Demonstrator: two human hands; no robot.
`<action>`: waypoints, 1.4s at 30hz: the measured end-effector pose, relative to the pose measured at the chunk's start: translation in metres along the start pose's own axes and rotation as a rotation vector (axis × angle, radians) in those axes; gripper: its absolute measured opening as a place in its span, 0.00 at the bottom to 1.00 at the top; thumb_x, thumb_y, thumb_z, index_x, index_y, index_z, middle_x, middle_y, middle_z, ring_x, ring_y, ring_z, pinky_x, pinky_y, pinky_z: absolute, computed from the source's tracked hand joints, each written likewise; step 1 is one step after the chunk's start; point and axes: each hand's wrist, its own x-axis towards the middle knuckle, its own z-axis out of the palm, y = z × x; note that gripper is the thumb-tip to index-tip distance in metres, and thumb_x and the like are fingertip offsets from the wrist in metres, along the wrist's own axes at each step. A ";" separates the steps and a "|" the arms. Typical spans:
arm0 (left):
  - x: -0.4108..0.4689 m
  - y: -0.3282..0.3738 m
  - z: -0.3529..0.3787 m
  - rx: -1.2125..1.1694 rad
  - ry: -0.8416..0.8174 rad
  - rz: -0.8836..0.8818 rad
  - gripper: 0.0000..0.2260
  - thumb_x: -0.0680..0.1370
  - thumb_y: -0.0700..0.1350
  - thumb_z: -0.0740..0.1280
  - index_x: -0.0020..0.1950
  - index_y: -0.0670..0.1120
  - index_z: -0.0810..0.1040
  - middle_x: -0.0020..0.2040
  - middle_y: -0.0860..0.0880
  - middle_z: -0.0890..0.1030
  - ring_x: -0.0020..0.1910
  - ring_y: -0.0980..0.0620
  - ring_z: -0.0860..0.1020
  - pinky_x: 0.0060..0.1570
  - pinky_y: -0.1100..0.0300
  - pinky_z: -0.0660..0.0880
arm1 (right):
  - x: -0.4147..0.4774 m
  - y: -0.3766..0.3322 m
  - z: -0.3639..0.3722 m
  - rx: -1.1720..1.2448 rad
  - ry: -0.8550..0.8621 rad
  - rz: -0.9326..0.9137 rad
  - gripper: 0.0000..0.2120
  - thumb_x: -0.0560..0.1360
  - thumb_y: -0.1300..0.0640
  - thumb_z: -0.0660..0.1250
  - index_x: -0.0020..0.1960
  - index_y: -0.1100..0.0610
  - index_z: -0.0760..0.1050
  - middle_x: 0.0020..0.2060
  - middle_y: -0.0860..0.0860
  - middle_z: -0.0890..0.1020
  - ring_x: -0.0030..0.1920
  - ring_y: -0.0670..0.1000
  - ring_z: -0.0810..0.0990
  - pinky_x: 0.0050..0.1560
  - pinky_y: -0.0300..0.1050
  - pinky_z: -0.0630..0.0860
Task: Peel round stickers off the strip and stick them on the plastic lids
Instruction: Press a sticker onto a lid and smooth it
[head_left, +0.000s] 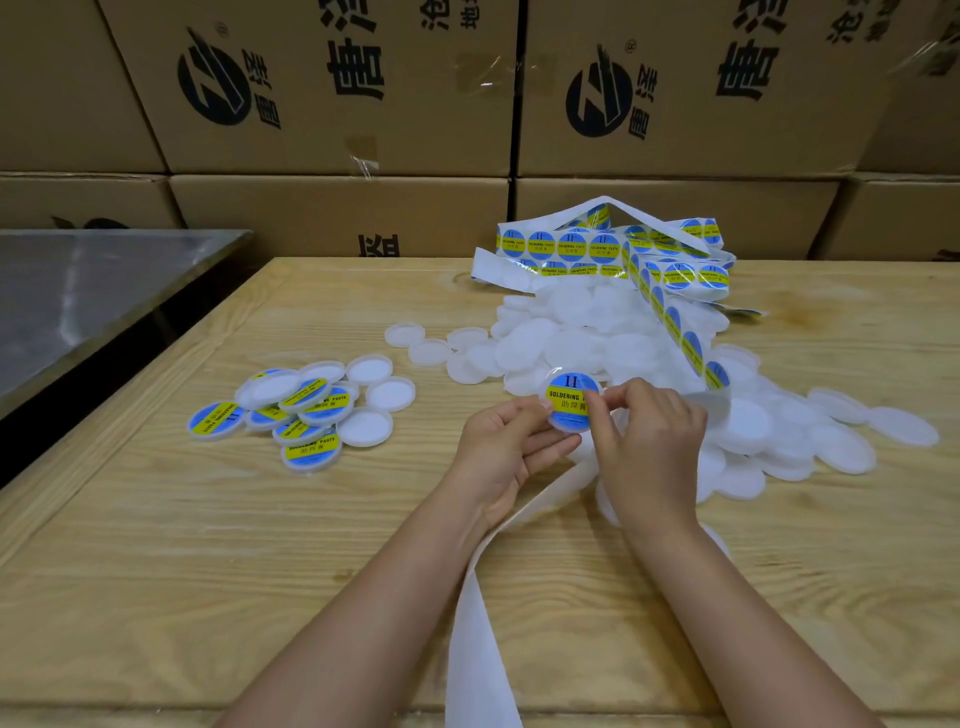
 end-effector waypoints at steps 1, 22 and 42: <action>0.000 0.000 0.000 -0.007 0.003 0.001 0.05 0.77 0.36 0.64 0.49 0.34 0.77 0.42 0.40 0.84 0.41 0.47 0.84 0.38 0.61 0.80 | 0.000 0.001 0.000 -0.047 0.015 -0.031 0.11 0.73 0.57 0.68 0.36 0.62 0.75 0.31 0.54 0.80 0.33 0.59 0.77 0.44 0.48 0.61; -0.005 -0.002 0.001 0.069 -0.121 0.008 0.07 0.78 0.37 0.62 0.50 0.35 0.78 0.43 0.41 0.84 0.44 0.47 0.84 0.42 0.59 0.80 | 0.001 -0.001 -0.002 0.342 -0.024 0.355 0.09 0.75 0.54 0.67 0.38 0.57 0.74 0.31 0.46 0.78 0.38 0.55 0.79 0.45 0.54 0.75; -0.002 -0.001 -0.007 -0.041 -0.095 0.079 0.09 0.70 0.42 0.67 0.46 0.38 0.79 0.42 0.43 0.84 0.40 0.50 0.83 0.40 0.61 0.80 | 0.003 -0.004 -0.007 0.522 -0.282 0.297 0.13 0.72 0.54 0.71 0.43 0.43 0.67 0.40 0.45 0.76 0.42 0.38 0.73 0.43 0.27 0.66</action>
